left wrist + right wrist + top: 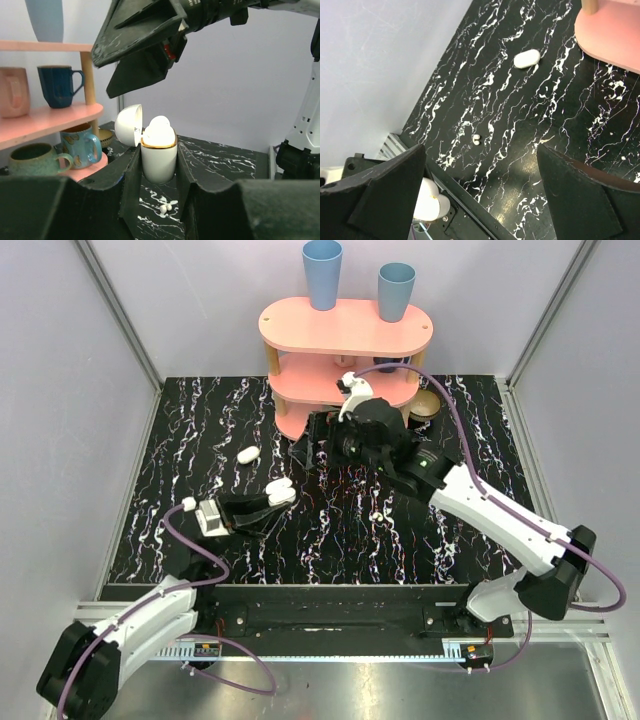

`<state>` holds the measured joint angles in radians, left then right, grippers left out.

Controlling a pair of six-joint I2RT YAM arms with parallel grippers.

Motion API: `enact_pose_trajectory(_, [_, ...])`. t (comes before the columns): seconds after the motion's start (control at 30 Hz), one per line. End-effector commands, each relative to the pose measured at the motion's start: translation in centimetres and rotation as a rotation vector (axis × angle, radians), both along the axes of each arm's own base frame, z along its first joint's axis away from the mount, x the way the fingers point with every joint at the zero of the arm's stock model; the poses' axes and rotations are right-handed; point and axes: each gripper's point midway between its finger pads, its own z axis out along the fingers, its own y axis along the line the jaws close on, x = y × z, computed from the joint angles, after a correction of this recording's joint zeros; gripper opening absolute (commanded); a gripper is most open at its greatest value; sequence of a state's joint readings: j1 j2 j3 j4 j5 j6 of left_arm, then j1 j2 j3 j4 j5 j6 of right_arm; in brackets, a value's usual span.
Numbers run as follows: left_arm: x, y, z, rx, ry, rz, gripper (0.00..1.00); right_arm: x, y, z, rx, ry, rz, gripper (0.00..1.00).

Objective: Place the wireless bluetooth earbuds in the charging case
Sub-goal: Close the charging case with the earbuds.

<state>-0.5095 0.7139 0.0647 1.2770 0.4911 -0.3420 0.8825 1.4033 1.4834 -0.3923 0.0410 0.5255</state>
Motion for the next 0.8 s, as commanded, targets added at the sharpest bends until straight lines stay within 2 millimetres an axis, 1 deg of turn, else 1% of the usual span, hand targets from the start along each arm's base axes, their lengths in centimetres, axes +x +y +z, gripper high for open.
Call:
enact_pose_trajectory(0.0, [-2.7, 0.1, 5.0, -0.08, -0.193, -0.081, 0.0, 0.7, 0.7, 0.7, 0.015, 0.004, -0.01, 1.0])
enact_pose_trajectory(0.13, [-2.7, -0.3, 5.3, -0.073, -0.193, -0.107, 0.0, 1.2, 0.9, -0.2, 0.011, 0.034, -0.048, 1.0])
enact_pose_trajectory(0.17, [-2.6, -0.4, 5.1, -0.07, -0.188, -0.109, 0.0, 1.4, 0.9, -0.8, -0.005, 0.045, -0.061, 1.0])
enact_pose_trajectory(0.23, [-2.7, -0.4, 5.1, -0.074, -0.19, -0.112, 0.0, 1.6, 1.0, -1.2, -0.027, 0.045, -0.092, 1.0])
enact_pose_trajectory(0.27, [-2.6, -0.4, 4.9, -0.072, -0.186, -0.112, 0.0, 1.6, 1.1, -2.1, -0.054, 0.057, -0.097, 1.0])
enact_pose_trajectory(0.33, [-2.6, -0.4, 4.9, -0.073, -0.185, -0.113, 0.0, 1.5, 1.4, -2.2, -0.068, 0.054, -0.099, 1.0])
enact_pose_trajectory(0.37, [-2.6, -0.4, 4.9, -0.072, -0.187, -0.114, 0.0, 1.5, 1.6, -2.7, -0.078, 0.064, -0.099, 1.0])
enact_pose_trajectory(0.47, [-2.6, -0.4, 5.0, -0.074, -0.189, -0.112, 0.0, 1.2, 2.2, -3.1, -0.086, 0.07, -0.09, 1.0])
enact_pose_trajectory(0.63, [-2.7, -0.3, 5.2, -0.081, -0.195, -0.111, 0.0, 1.1, 2.5, -3.9, -0.119, 0.054, -0.098, 1.0])
enact_pose_trajectory(0.67, [-2.8, -0.3, 5.3, -0.084, -0.196, -0.111, 0.0, 1.5, 2.4, -4.4, -0.143, 0.043, -0.119, 1.0])
enact_pose_trajectory(0.77, [-2.9, -0.2, 5.2, -0.087, -0.196, -0.114, 0.0, 1.8, 2.2, -5.4, -0.204, 0.029, -0.122, 1.0])
